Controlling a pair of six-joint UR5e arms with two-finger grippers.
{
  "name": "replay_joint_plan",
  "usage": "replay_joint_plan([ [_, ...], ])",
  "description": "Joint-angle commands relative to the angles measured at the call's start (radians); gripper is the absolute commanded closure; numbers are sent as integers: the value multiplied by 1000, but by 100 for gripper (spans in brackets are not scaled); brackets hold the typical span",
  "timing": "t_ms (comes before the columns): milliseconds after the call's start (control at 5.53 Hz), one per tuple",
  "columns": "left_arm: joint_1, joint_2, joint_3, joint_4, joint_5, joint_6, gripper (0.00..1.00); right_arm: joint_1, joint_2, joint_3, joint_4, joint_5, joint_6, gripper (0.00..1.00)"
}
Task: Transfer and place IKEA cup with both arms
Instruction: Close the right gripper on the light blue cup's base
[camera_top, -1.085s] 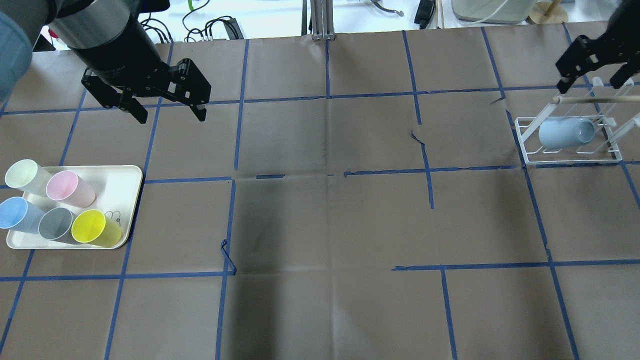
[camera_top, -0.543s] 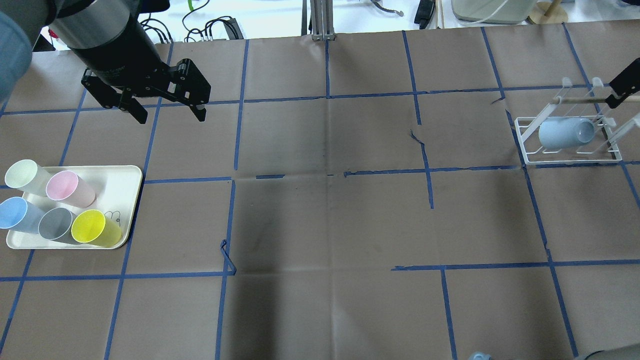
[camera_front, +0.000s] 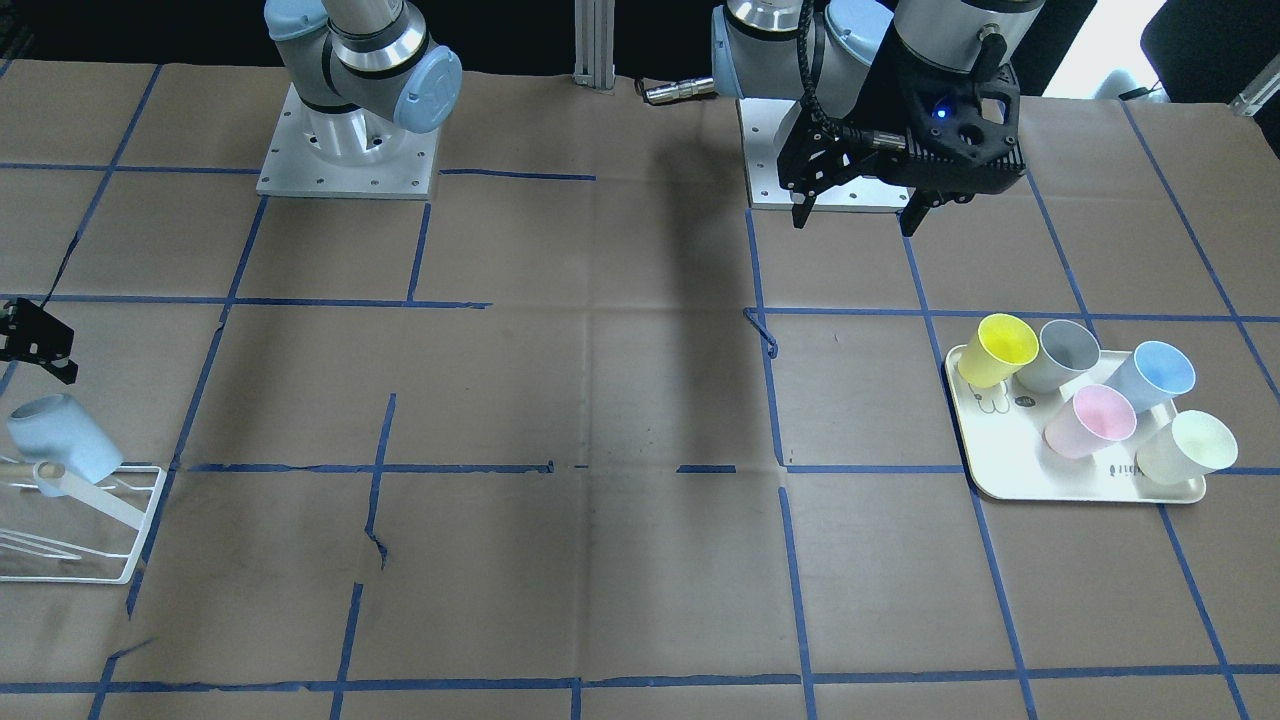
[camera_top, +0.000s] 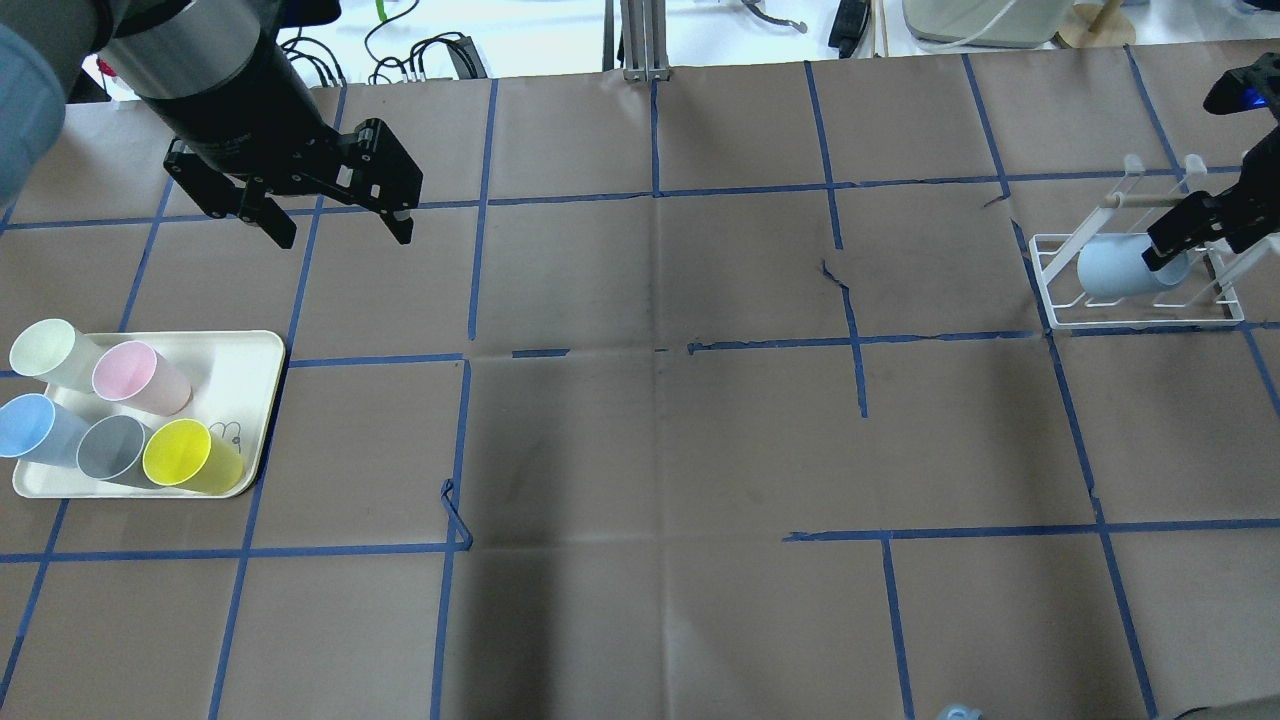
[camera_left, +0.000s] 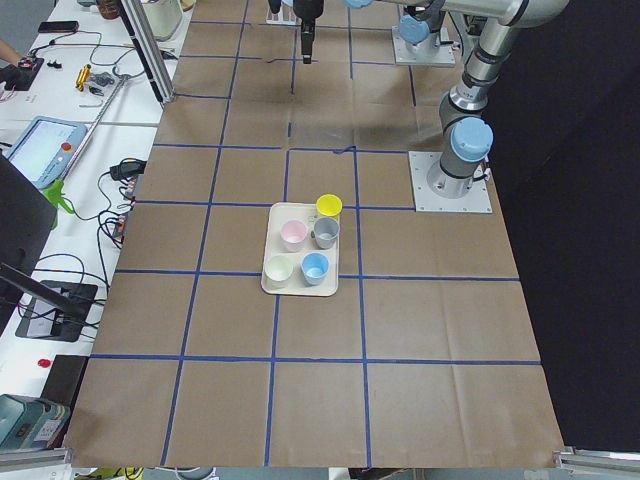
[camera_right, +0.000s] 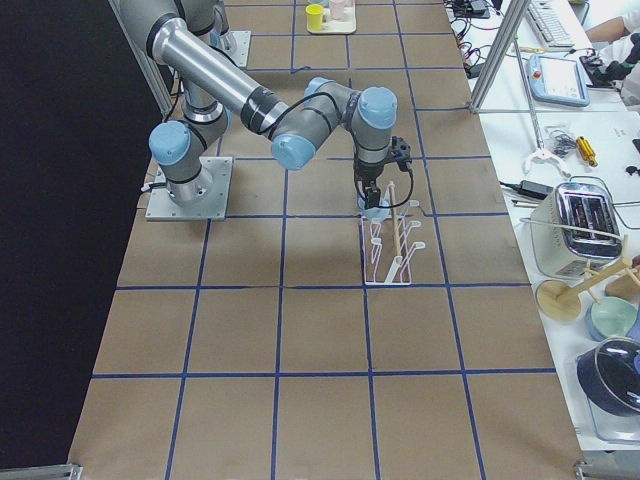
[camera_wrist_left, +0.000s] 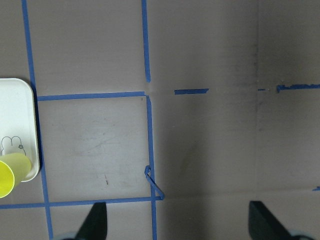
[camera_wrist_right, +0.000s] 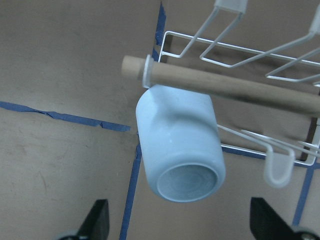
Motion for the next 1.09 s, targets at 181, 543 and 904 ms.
replay_joint_plan([
  [181, 0, 2, 0, 1, 0, 0, 1, 1, 13, 88, -180, 10, -13, 0],
  [543, 0, 2, 0, 1, 0, 0, 1, 2, 30, 89, -182, 7, -15, 0],
  [904, 0, 2, 0, 1, 0, 0, 1, 1, 44, 86, -194, 7, 0, 0],
])
